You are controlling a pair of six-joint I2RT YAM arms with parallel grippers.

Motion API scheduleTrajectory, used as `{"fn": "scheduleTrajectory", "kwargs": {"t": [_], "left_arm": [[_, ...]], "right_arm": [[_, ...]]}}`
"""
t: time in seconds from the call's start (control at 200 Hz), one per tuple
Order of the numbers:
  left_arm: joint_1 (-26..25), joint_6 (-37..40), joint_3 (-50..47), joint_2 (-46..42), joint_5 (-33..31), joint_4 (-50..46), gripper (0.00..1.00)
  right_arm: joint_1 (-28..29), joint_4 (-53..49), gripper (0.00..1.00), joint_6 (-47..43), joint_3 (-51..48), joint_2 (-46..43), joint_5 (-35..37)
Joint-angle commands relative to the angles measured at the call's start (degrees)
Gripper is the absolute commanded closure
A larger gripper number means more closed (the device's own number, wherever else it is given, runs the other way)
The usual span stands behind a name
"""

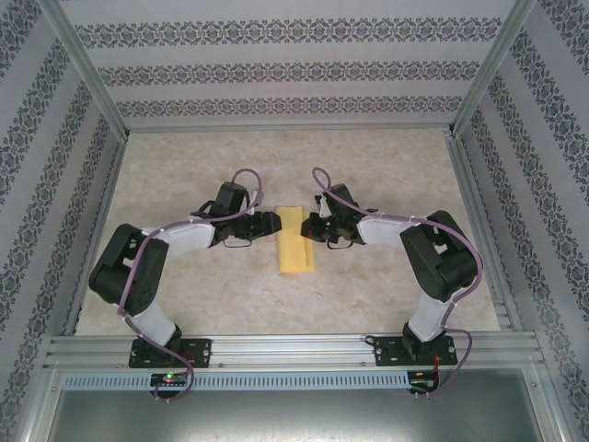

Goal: Fold a paper plane with a square sheet of paper (fold left side to right side)
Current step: First fold in half a square sheet of paper at the center of the table.

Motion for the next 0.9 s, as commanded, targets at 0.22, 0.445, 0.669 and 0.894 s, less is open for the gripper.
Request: {"fn": "scheduleTrajectory", "kwargs": {"t": [0.22, 0.445, 0.669, 0.894], "left_arm": [[-3.2, 0.2, 4.5, 5.9, -2.5, -4.8, 0.46], [-3.9, 0.2, 5.9, 8.4, -4.3, -6.1, 0.56], [-4.6, 0.0, 7.1, 10.1, -5.5, -6.8, 0.58], [-5.9, -0.2, 9.1, 12.0, -6.3, -8.5, 0.57]], "right_arm": [[-0.4, -4.1, 0.99, -2.9, 0.8, -1.4, 3.7], [-0.6, -1.1, 0.84, -2.8, -1.1, -4.0, 4.1], [-2.1, -4.2, 0.62, -5.6, -3.7, -10.6, 10.4], [-3.7, -14.0, 0.59, -9.5, -2.6, -11.4, 17.1]]}}
